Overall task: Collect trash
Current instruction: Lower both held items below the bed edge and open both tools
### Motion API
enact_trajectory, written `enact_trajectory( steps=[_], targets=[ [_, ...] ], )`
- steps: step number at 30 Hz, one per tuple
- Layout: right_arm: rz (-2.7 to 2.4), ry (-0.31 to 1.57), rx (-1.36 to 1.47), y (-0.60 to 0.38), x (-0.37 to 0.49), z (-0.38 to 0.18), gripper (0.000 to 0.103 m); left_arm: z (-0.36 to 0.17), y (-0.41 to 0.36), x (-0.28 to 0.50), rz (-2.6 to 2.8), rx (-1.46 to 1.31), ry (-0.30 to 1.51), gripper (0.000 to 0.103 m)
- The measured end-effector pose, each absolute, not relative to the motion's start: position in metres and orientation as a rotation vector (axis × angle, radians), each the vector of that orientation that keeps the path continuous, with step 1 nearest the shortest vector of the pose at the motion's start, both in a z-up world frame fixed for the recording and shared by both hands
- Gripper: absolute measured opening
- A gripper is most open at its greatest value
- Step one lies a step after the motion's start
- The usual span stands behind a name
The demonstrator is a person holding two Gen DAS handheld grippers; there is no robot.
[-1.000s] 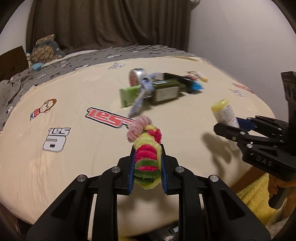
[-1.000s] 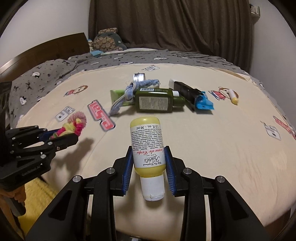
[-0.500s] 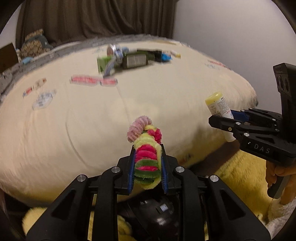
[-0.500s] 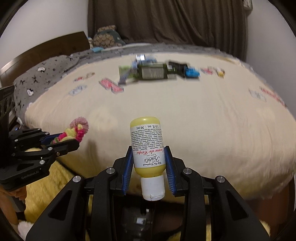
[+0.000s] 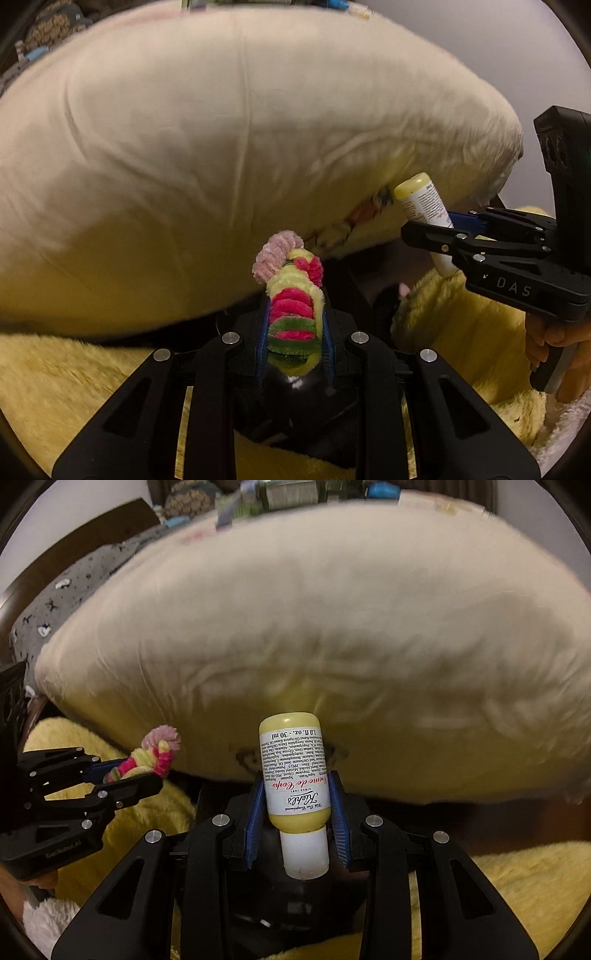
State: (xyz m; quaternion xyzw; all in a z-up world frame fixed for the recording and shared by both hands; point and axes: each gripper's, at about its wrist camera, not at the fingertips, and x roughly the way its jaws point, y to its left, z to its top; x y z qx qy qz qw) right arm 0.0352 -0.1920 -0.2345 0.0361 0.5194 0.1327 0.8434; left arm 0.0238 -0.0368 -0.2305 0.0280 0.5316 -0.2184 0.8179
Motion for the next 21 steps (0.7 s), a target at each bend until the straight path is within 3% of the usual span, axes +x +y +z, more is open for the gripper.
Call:
enact_trajectory(
  steps=[12,14,16,21],
  targets=[
    [0.320,1.206,0.054,-0.174,0.030,-0.258,0.033,-0.264,-0.037,0.023,-0.468,0.045,1.260,0.026],
    [0.318,1.206,0.060,-0.173,0.030,-0.257,0.035,-0.264,-0.041,0.023,-0.454,0.061,1.259,0.047],
    [0.311,1.198,0.063,-0.174,0.028,-0.256,0.050,-0.262,-0.039,0.023,-0.439,0.067,1.250,0.051],
    [0.288,1.177,0.078,-0.182,0.032,-0.251,0.058,-0.256,-0.034,0.023,-0.417,0.056,1.235,0.056]
  ],
)
